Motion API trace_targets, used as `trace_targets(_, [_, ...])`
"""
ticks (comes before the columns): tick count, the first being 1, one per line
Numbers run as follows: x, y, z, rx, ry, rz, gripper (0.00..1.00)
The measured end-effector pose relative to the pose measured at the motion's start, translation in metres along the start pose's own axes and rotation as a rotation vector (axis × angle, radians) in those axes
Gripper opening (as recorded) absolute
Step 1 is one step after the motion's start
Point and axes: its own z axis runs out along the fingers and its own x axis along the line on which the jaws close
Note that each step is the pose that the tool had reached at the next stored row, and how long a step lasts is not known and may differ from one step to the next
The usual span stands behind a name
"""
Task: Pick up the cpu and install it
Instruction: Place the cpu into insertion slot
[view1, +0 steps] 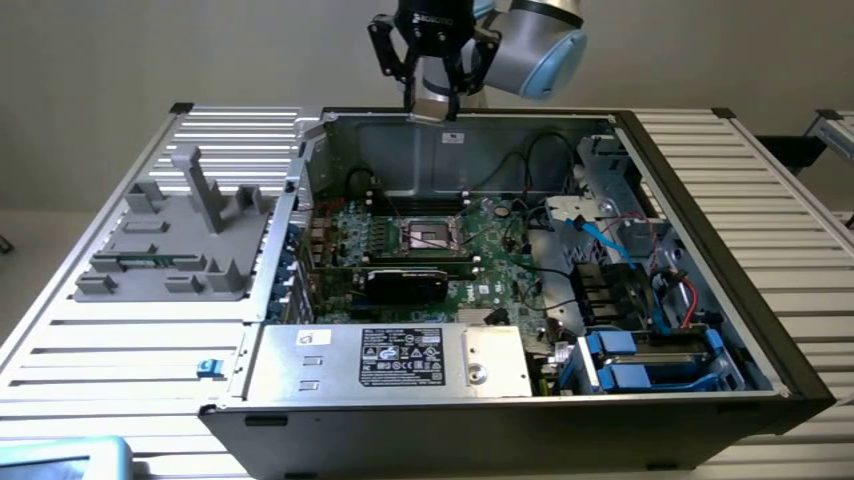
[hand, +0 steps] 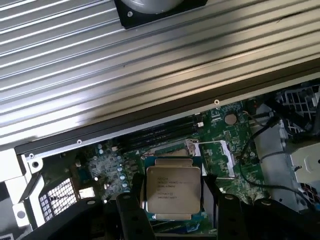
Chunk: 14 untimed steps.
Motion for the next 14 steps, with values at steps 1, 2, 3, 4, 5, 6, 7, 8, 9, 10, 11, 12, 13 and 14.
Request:
trace_targets(1, [0.0,0.0,0.0001,-0.0002,-0.0005,0.016,0.55])
trace_targets(2, [0.0,0.0,0.0001,-0.0004,-0.0011,0.031,0.55])
trace_targets(3, [0.0,0.0,0.0002,-0.0006,-0.0017,0.047,0.55])
trace_targets(4, [0.0,0.0,0.0003,-0.0008,-0.0022,0.062,0.55])
trace_targets(5, [0.0,0.0,0.0003,-0.001,-0.0028,0.078,0.55])
trace_targets(6, [0.0,0.0,0.0004,-0.0011,-0.0033,0.094,0.55])
trace_targets(7, [0.0,0.0,0.0005,-0.0013,-0.0038,0.109,0.55])
trace_targets(8, [0.0,0.0,0.0006,-0.0015,-0.0044,0.125,0.55])
trace_targets(9, [0.0,0.0,0.0007,-0.0016,-0.0049,0.139,0.55])
trace_targets(10, [0.0,0.0,0.0008,-0.0019,-0.0055,0.154,0.55])
trace_targets(11, [0.0,0.0,0.0009,-0.002,-0.006,0.17,0.55])
trace_targets(12, [0.0,0.0,0.001,-0.0023,-0.0067,0.188,0.55])
trace_targets(13, [0.0,0.0,0.0011,-0.0024,-0.0072,0.204,0.55])
trace_targets(14, [0.0,0.0,0.0013,-0.0027,-0.0078,0.221,0.55])
